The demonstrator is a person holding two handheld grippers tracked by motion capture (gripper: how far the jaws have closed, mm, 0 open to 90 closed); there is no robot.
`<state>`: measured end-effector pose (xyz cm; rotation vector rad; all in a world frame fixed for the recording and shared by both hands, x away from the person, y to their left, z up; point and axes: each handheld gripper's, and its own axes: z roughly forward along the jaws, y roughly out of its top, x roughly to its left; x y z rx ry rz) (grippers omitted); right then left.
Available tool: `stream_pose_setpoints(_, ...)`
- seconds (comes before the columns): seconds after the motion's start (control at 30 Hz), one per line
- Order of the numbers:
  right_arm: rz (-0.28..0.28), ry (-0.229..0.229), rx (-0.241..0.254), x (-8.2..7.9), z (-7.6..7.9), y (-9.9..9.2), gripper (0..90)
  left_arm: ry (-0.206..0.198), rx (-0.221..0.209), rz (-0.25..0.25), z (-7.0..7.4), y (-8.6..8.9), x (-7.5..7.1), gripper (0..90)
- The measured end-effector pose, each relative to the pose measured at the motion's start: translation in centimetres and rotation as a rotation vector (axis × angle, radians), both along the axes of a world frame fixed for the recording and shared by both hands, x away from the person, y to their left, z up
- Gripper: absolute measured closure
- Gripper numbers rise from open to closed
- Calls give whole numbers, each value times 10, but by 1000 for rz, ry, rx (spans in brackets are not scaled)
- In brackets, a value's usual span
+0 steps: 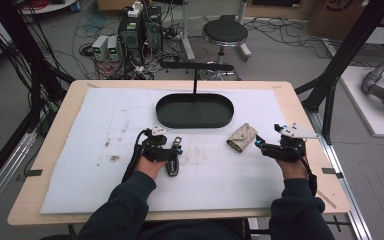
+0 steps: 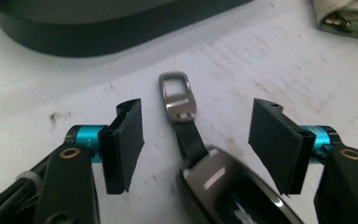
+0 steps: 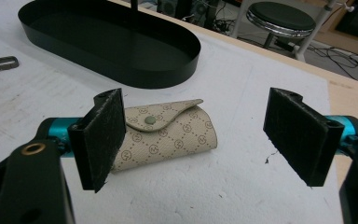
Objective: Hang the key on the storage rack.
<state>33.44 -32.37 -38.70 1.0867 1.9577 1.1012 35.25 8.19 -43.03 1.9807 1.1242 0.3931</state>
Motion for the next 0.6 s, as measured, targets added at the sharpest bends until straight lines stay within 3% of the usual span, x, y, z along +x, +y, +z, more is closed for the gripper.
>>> stream_pose_setpoints(0.07,-1,0,2,0,0,0,215,19,-4,-5,-3,2,-8,348)
stream_pose_setpoints(0.17,1,-5,2,0,1,1,215,83,-21,-33,-12,1,-15,354)
stream_pose_setpoints(0.3,1,-7,1,-1,2,2,214,65,2,-67,-13,-2,-18,358)
stream_pose_setpoints(0.43,-4,-5,5,-1,2,1,215,74,69,-177,-9,7,-14,447)
stream_pose_setpoints(0.47,-5,-5,6,-1,1,0,215,74,76,-183,-8,10,-13,441)
stream_pose_setpoints(0.6,-5,0,5,0,1,0,214,67,63,-126,-10,14,-12,346)
